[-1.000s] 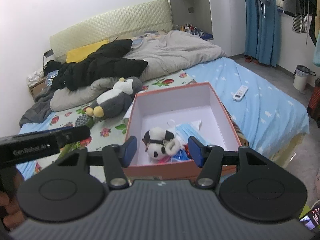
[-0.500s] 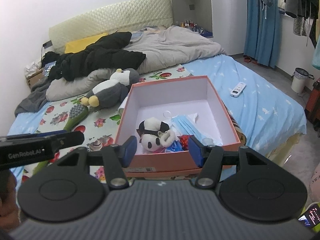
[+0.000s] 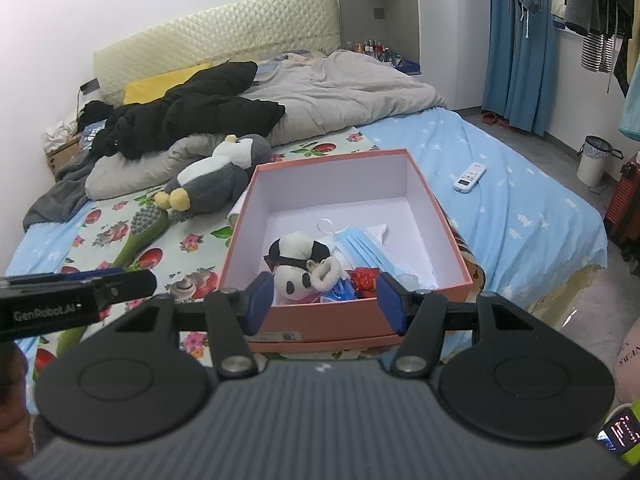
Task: Organize soft objects
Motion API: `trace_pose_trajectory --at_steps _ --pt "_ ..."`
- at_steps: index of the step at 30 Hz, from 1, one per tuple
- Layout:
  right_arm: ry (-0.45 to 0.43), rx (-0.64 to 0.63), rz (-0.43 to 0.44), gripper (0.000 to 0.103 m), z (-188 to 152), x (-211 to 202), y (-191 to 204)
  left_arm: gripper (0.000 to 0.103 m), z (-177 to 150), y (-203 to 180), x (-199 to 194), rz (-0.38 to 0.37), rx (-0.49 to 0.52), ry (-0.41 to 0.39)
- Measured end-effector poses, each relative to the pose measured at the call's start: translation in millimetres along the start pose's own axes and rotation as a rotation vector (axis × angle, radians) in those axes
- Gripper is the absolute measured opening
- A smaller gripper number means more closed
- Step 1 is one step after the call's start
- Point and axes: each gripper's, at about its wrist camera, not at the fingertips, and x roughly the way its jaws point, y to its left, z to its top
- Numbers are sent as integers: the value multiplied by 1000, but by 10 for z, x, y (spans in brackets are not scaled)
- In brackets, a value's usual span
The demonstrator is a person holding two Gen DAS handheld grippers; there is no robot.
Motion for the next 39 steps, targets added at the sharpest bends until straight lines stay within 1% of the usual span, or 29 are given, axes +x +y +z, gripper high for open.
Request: trace_pose_trajectory --at_steps 17,18,19,20,21,23,25,27,29,30,33,39 --pt "-5 1 -9 59 -7 12 -30 47 24 27 -1 5 12 4" --pt "-4 1 -11 60 -5 18 -40 54 28 32 -4 6 9 6" --pt "-6 0 -14 69 -3 19 -43 59 32 39 -3 10 6 7" --pt "-10 0 -19 74 -6 11 -49 70 36 50 -6 20 2 4" --pt "-18 2 -22 84 -6 8 -57 78 34 45 -17 30 1 -1" --pt "-22 3 -22 86 -4 11 -73 86 39 59 -21 47 4 -6" --pt "-14 4 -18 86 -1 28 -81 91 49 73 -20 54 1 -6" --pt "-20 6 -17 86 -8 30 -83 97 59 98 -16 56 -12 -5" --pt "-19 4 -25 100 -10 34 -77 100 65 106 -10 60 -9 -2" --pt "-27 2 -26 103 -11 29 -78 101 67 104 -5 67 -4 -1" --pt "-36 12 -16 103 -6 11 -90 103 67 109 3 77 -8 -2" --pt "-24 11 -18 103 -10 22 -95 103 70 128 17 66 -17 11"
